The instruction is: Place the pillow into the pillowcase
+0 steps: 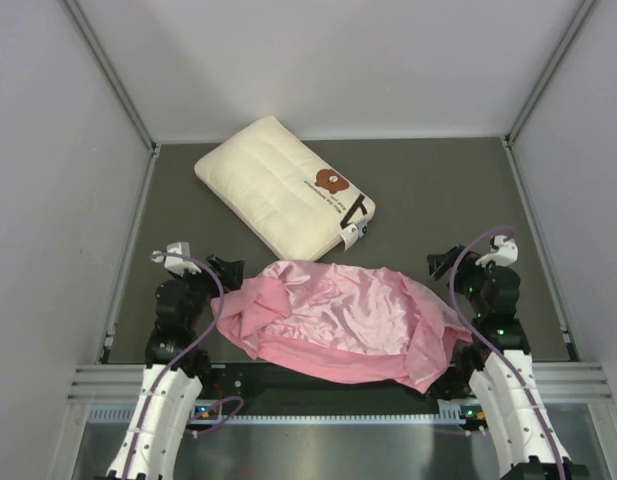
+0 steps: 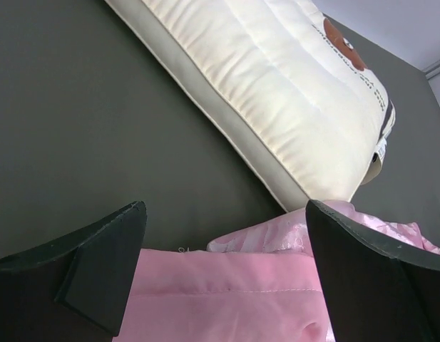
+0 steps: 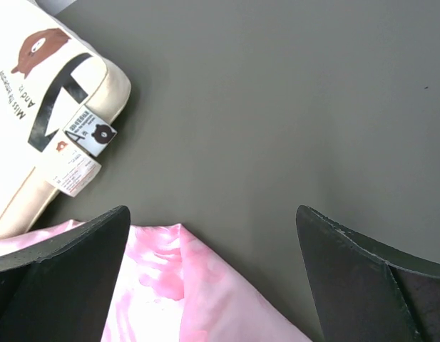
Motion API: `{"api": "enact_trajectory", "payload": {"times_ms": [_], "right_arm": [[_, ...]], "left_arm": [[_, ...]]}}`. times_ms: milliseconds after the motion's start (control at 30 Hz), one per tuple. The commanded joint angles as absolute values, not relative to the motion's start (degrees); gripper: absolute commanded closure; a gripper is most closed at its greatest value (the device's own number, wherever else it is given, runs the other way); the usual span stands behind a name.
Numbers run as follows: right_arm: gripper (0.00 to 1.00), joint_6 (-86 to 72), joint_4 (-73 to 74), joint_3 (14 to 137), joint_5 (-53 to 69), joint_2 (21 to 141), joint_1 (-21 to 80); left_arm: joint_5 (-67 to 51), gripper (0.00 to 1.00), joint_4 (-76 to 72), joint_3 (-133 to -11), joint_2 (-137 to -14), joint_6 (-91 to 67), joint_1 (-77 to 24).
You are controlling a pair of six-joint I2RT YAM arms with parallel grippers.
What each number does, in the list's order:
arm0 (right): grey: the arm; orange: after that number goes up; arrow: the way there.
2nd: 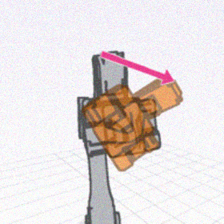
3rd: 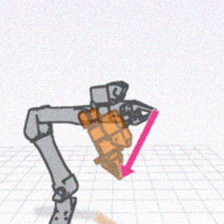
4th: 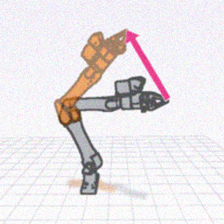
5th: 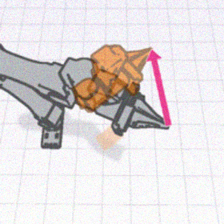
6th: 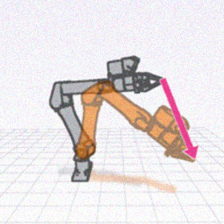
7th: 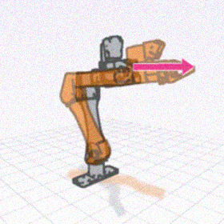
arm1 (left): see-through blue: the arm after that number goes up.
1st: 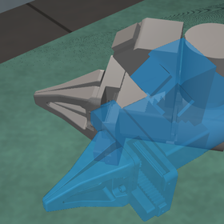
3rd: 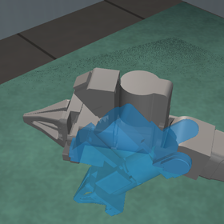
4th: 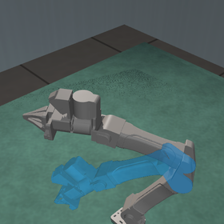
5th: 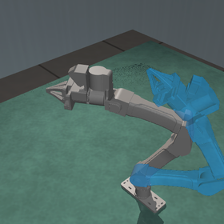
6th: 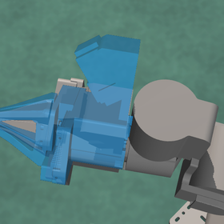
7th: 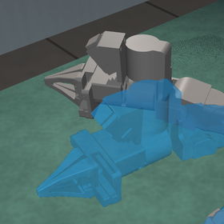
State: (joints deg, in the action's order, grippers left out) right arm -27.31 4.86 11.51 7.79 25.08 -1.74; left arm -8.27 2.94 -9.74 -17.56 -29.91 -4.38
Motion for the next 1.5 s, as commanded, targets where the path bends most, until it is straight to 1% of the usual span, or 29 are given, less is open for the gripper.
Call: {"api": "enact_trajectory", "payload": {"times_ms": [0, 67, 133, 233, 300, 333, 367, 433, 467, 567, 700, 767, 867, 933, 1033, 1133, 1167, 1233, 1300, 1333, 1367, 1400, 1433, 1467], "right_arm": [[0.00, -29.2, 0.4, 10.7, 7.7, 25.0, -1.6], [0.00, -29.5, 0.4, 10.6, 7.7, 25.2, -1.6], [0.00, -29.7, 0.4, 10.7, 7.7, 26.0, -1.6], [0.00, -29.6, 0.4, 11.0, 8.1, 27.0, -1.6], [0.00, -29.4, 0.4, 11.1, 8.8, 27.0, -1.7], [0.00, -29.4, 0.4, 11.0, 8.8, 26.8, -1.6], [0.00, -29.4, 0.4, 10.8, 8.7, 26.5, -1.6], [0.00, -29.4, 0.4, 10.5, 9.1, 25.6, -1.6], [0.00, -29.2, -1.0, 10.5, 9.2, 25.4, -1.5], [0.00, -29.1, -1.1, 10.3, 9.5, 24.9, -1.5], [0.00, -29.0, -1.1, 10.5, 9.8, 25.5, -1.5], [0.00, -28.9, -1.2, 10.7, 9.8, 26.5, -1.6], [0.00, -28.8, -1.1, 11.0, 9.7, 27.0, -1.5], [0.00, -28.7, -1.2, 11.0, 9.8, 27.1, -1.5], [0.00, -28.7, -1.2, 10.7, 10.0, 26.4, -1.4], [0.00, -28.7, -1.5, 10.5, 10.3, 25.8, -1.5], [0.00, -28.7, -1.6, 10.5, 10.3, 25.8, -1.4], [0.00, -28.7, -1.5, 10.5, 10.3, 26.1, -1.4], [0.00, -28.6, -1.4, 10.6, 10.5, 26.3, -1.4], [0.00, -28.7, -1.3, 10.6, 10.5, 26.4, -1.4], [0.00, -28.7, -1.2, 10.6, 10.4, 26.3, -1.4], [0.00, -28.6, -1.2, 10.6, 10.5, 26.3, -1.5], [0.00, -28.6, -1.2, 10.6, 10.5, 26.0, -1.4], [0.00, -28.5, -1.4, 10.6, 10.4, 25.9, -1.4]], "left_arm": [[-9.0, 0.02, 0.5, -9.4, -18.5, -29.6, -4.4], [-9.8, 0.01, 0.5, -9.6, -19.4, -29.5, -4.3], [-10.8, 0.01, -3.0, -9.1, -19.9, -29.7, -4.4], [-7.2, 0.01, -5.4, -9.7, -23.2, -33.0, -4.4], [-4.8, 0.01, -6.6, -11.5, -29.1, -35.8, -4.4], [-3.5, 0.01, -6.3, -14.5, -31.9, -36.7, -4.4], [-2.6, 0.01, -5.5, -16.4, -38.2, -37.4, -4.4], [-0.8, 0.01, -3.2, -22.7, -45.4, -38.6, -4.4], [-0.7, 0.01, -2.5, -24.7, -52.0, -38.9, -4.4], [-1.1, 0.01, -1.6, -30.8, -62.5, -40.8, -4.4], [-1.1, 0.01, -7.5, -34.1, -70.6, -42.8, -4.4], [-1.2, 0.01, -8.0, -39.1, -77.1, -44.4, -4.4], [-0.6, 0.05, -8.7, -42.5, -85.3, -46.3, -4.6], [-0.5, 0.08, -12.7, -44.2, -87.8, -47.8, -4.6], [-0.4, 0.09, -17.0, -47.1, -91.6, -49.4, -4.8], [2.1, 0.12, -20.5, -50.4, -95.6, -50.6, -6.5], [2.3, 0.15, -21.2, -51.4, -97.8, -50.8, -8.0], [4.6, 0.29, -22.7, -54.1, -100.3, -50.5, -10.5], [7.7, 0.45, -23.6, -56.0, -101.5, -49.7, -11.8], [8.1, 0.68, -24.3, -56.4, -102.5, -49.6, -12.1], [8.1, 0.78, -24.9, -56.7, -102.7, -49.5, -12.1], [8.7, 0.91, -25.0, -57.0, -102.7, -48.8, -12.1], [10.4, 1.00, -24.9, -56.9, -101.3, -48.3, -12.0], [12.4, 1.00, -23.7, -56.6, -100.0, -47.6, -12.0]]}}
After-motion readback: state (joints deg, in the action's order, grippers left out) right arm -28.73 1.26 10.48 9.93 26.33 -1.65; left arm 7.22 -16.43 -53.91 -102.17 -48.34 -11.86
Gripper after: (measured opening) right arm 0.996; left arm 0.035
